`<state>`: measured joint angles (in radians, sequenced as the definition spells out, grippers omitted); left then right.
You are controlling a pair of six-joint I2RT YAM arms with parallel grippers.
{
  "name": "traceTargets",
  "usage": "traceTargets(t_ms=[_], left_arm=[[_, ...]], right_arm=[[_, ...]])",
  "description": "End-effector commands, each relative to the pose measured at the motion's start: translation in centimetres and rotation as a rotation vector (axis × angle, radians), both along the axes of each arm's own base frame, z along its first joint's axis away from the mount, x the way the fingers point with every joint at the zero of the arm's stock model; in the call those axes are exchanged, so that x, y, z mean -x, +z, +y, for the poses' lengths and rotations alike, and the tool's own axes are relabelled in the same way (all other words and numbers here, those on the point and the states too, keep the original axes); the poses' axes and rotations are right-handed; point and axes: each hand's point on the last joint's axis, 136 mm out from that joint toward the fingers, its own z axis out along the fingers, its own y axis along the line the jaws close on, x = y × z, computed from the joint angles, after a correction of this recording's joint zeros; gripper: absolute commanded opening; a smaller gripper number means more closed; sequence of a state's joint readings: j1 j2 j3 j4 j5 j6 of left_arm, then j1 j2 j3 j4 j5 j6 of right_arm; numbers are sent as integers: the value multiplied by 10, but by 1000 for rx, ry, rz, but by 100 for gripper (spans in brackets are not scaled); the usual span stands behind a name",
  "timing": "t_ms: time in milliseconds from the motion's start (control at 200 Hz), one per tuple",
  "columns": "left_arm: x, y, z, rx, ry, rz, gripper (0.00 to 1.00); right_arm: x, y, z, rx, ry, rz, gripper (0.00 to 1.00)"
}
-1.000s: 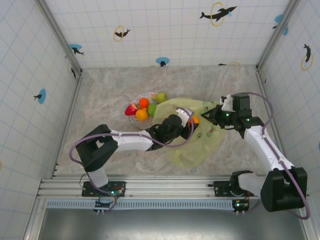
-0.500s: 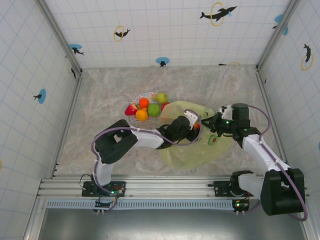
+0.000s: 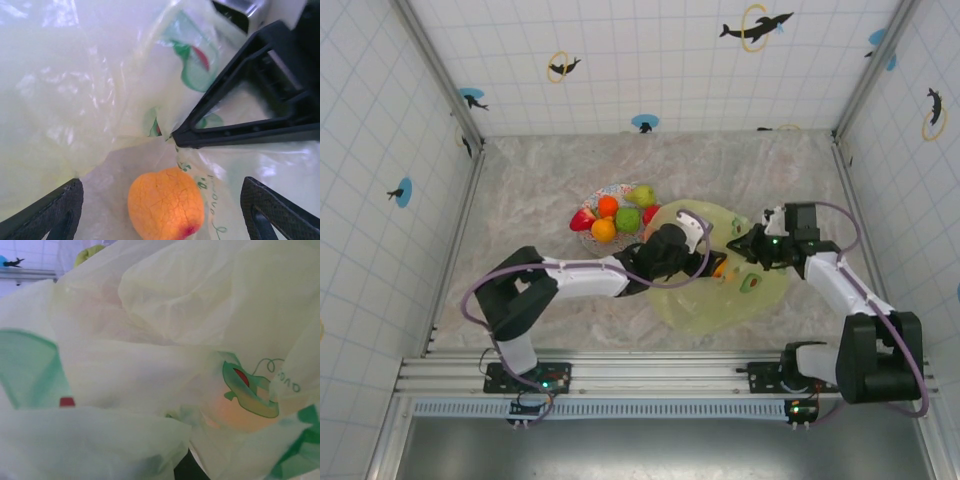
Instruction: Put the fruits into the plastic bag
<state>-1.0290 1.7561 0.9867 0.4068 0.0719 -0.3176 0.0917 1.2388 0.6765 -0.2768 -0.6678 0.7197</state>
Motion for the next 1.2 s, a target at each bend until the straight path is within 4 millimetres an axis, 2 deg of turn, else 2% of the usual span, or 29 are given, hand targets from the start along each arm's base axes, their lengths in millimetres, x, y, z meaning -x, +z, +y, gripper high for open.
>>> traceTargets(t_ms=[0, 185, 360, 435, 550, 650, 736, 831, 956, 1106, 1191], left_arm=[[10, -3, 24, -54, -44, 48, 82], [27, 24, 50, 4, -152, 118, 82], [41, 48, 79, 16, -204, 96, 82], [35, 56, 100, 37, -149, 94, 82], [6, 63, 147, 75, 60, 118, 82], [-29, 50, 199, 18, 328, 146, 84], [-53, 31, 243, -68, 542, 187, 85], [-68, 11, 274, -138, 672, 246, 87], [-82, -12, 285, -188, 714, 303, 88], [-95, -31, 266, -209, 646, 360, 89], [-101, -43, 262, -228, 640, 389, 89]], right_arm=[[-1, -7, -12, 167, 74, -33, 0], [-11, -13, -18, 315, 151, -49, 0], [-23, -4, -7, 361, 240, -98, 0], [-27, -2, -1, 361, 269, -114, 0], [-33, -2, 7, 362, 312, -118, 0], [-36, -2, 11, 382, 346, -123, 0], [-39, -1, 12, 407, 369, -125, 0], [-40, -1, 8, 445, 383, -124, 0], [-40, 0, 5, 452, 387, -133, 0], [-43, 2, 4, 454, 385, -141, 0], [-44, 3, 3, 455, 387, -143, 0]])
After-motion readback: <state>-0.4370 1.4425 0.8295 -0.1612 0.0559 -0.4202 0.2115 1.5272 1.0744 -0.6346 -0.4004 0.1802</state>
